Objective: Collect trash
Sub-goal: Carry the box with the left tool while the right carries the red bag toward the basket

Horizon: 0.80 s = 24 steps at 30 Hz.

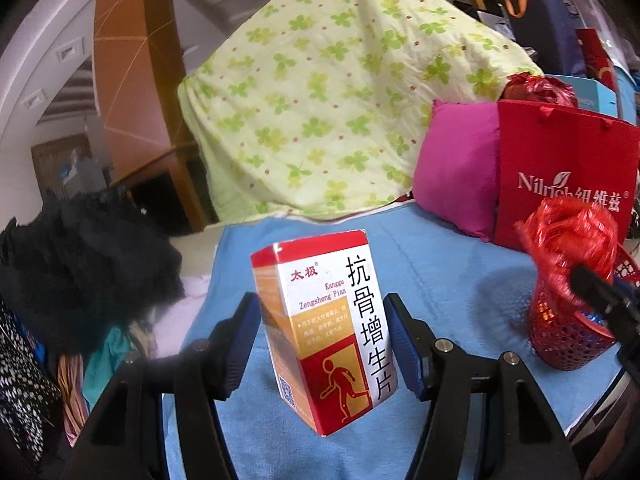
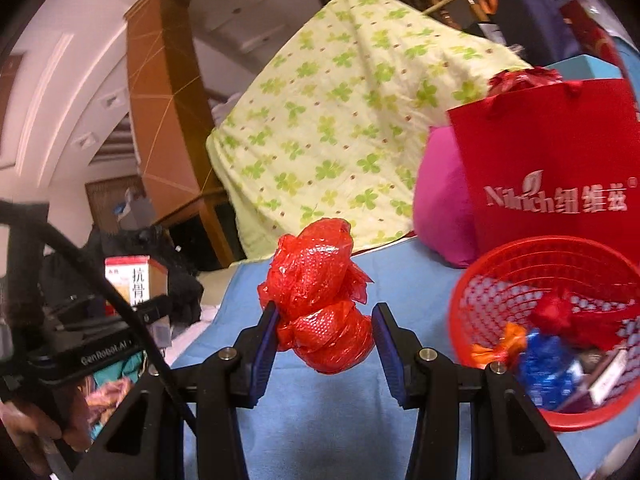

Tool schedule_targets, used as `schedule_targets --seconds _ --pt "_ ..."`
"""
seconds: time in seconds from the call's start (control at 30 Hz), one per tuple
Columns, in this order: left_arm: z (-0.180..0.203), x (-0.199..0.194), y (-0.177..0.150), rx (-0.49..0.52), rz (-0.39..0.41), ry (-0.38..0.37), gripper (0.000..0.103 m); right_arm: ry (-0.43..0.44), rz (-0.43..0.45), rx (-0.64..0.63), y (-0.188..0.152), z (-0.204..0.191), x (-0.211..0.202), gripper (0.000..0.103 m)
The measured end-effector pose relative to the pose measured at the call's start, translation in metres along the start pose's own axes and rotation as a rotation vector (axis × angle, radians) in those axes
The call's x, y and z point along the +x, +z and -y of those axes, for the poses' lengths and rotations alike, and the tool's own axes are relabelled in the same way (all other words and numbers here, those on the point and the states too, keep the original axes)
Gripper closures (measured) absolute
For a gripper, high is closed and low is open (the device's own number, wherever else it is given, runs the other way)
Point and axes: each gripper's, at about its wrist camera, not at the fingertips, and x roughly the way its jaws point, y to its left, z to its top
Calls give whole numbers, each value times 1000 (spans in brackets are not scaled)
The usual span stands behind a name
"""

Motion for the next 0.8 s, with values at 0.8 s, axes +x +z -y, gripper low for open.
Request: schedule_targets --seconds 0.8 --pt "23 -65 37 22 104 -57 39 -24 155 22 83 -1 -103 52"
